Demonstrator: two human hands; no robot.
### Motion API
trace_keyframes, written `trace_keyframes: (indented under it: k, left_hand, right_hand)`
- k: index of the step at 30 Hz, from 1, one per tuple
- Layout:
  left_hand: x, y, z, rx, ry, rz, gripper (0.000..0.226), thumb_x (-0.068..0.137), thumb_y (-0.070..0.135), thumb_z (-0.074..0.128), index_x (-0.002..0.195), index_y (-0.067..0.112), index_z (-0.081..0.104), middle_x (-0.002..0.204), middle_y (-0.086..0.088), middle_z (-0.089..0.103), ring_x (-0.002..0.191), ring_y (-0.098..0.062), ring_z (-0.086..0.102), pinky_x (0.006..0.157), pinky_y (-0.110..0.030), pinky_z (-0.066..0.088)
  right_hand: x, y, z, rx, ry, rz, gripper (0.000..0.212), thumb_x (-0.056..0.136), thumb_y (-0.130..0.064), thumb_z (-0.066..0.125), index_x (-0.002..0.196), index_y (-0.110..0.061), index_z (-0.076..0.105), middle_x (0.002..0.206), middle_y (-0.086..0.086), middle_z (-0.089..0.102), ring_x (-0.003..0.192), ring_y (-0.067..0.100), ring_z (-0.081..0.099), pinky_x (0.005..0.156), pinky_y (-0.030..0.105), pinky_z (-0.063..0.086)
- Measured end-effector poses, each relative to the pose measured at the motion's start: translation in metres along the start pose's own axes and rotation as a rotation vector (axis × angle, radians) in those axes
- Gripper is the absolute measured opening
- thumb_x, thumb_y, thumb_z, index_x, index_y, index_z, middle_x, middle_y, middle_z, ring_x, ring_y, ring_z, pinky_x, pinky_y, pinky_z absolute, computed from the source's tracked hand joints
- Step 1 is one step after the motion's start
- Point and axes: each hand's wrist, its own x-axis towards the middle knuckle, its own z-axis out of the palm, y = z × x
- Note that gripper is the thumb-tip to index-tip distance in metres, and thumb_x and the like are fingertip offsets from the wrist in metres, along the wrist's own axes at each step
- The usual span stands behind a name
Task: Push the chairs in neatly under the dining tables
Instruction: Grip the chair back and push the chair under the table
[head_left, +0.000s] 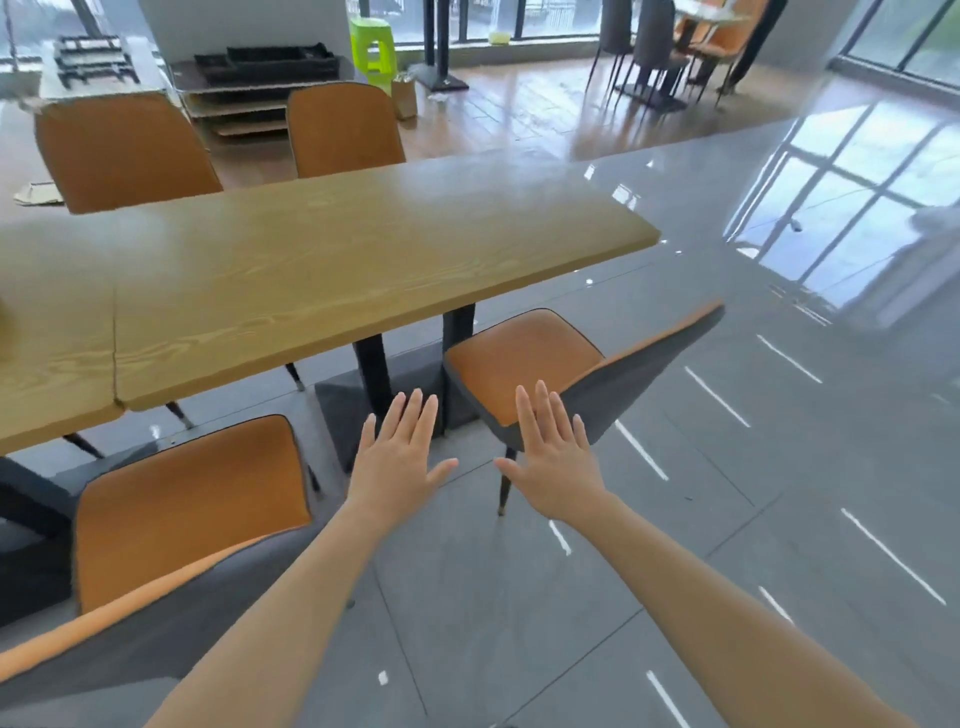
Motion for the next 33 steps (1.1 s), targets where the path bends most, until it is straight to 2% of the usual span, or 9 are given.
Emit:
trace_keyframes:
  k: [7, 15, 18, 22, 25, 27, 29, 31, 33]
  left_hand:
    - [0.087, 0.111, 0.019, 0.027, -0.046, 0.166, 0.075, 0.093, 0.054, 0.034, 0.148, 0.02, -0.005, 0.16, -0.002, -0.003, 0.147, -0.022, -0.003, 0.119, -0.044, 0.005]
    - [0.215, 0.203, 0.054, 0.026, -0.082, 0.281, 0.081, 0.089, 0.06, 0.039, 0.148, 0.023, -0.002, 0.16, -0.002, 0.004, 0.147, -0.025, 0.004, 0.118, -0.046, 0.013]
    - [0.254, 0.231, 0.068, 0.009, -0.147, 0.299, 0.083, 0.087, 0.06, 0.043, 0.148, 0.023, -0.001, 0.159, -0.004, 0.007, 0.147, -0.025, 0.008, 0.117, -0.046, 0.016]
    - [0.287, 0.258, 0.083, -0.036, -0.21, 0.244, 0.086, 0.086, 0.055, 0.051, 0.147, 0.023, 0.001, 0.158, -0.007, 0.013, 0.145, -0.028, 0.014, 0.115, -0.046, 0.022]
    - [0.3, 0.268, 0.09, -0.016, -0.233, 0.171, 0.084, 0.084, 0.052, 0.055, 0.147, 0.024, 0.007, 0.151, -0.009, 0.031, 0.135, -0.029, 0.035, 0.106, -0.042, 0.036]
    - [0.306, 0.273, 0.092, 0.013, -0.278, 0.104, 0.076, 0.084, 0.05, 0.055, 0.144, 0.024, 0.016, 0.135, -0.007, 0.048, 0.118, -0.027, 0.051, 0.09, -0.038, 0.046]
    - [0.309, 0.278, 0.093, -0.004, -0.287, 0.021, 0.062, 0.084, 0.042, 0.058, 0.136, 0.023, 0.031, 0.119, -0.006, 0.057, 0.104, -0.026, 0.057, 0.077, -0.035, 0.048]
    - [0.31, 0.283, 0.092, -0.017, -0.254, -0.074, 0.047, 0.083, 0.03, 0.06, 0.126, 0.021, 0.042, 0.111, -0.006, 0.059, 0.1, -0.027, 0.058, 0.072, -0.035, 0.047]
    - [0.309, 0.29, 0.093, -0.013, -0.234, -0.161, 0.04, 0.082, 0.02, 0.058, 0.121, 0.02, 0.046, 0.11, -0.007, 0.059, 0.101, -0.028, 0.058, 0.071, -0.035, 0.046]
  right_hand:
    - [0.011, 0.126, -0.041, 0.037, 0.046, 0.152, 0.084, 0.094, -0.05, 0.037, 0.14, -0.024, -0.027, 0.155, 0.008, -0.025, 0.144, 0.025, -0.018, 0.117, 0.042, -0.006]
    - [0.064, 0.247, -0.068, 0.021, 0.036, 0.249, 0.089, 0.092, -0.047, 0.044, 0.141, -0.023, -0.025, 0.155, 0.008, -0.023, 0.145, 0.025, -0.015, 0.118, 0.043, -0.003]
    - [0.095, 0.286, -0.082, 0.024, -0.002, 0.259, 0.091, 0.092, -0.044, 0.048, 0.142, -0.022, -0.025, 0.155, 0.009, -0.023, 0.145, 0.026, -0.015, 0.117, 0.043, -0.003]
    - [0.131, 0.329, -0.095, -0.021, -0.056, 0.223, 0.092, 0.091, -0.045, 0.049, 0.143, -0.021, -0.023, 0.156, 0.009, -0.02, 0.145, 0.027, -0.012, 0.118, 0.043, 0.0]
    - [0.15, 0.355, -0.098, -0.056, -0.102, 0.173, 0.092, 0.09, -0.045, 0.05, 0.144, -0.02, -0.02, 0.157, 0.01, -0.017, 0.145, 0.027, -0.009, 0.118, 0.043, 0.002]
    - [0.162, 0.37, -0.1, -0.084, -0.125, 0.114, 0.091, 0.089, -0.045, 0.052, 0.146, -0.02, -0.015, 0.157, 0.01, -0.013, 0.146, 0.027, -0.008, 0.118, 0.043, 0.003]
    - [0.175, 0.384, -0.103, -0.105, -0.151, 0.042, 0.089, 0.089, -0.043, 0.053, 0.146, -0.021, -0.011, 0.158, 0.01, -0.01, 0.146, 0.027, -0.007, 0.118, 0.043, 0.003]
    - [0.188, 0.394, -0.105, -0.133, -0.185, -0.034, 0.086, 0.09, -0.041, 0.053, 0.147, -0.023, -0.008, 0.158, 0.009, -0.007, 0.146, 0.026, -0.005, 0.118, 0.043, 0.003]
    - [0.199, 0.402, -0.106, -0.15, -0.225, -0.109, 0.082, 0.09, -0.037, 0.054, 0.147, -0.025, -0.004, 0.158, 0.008, -0.001, 0.146, 0.026, -0.001, 0.118, 0.043, 0.003]
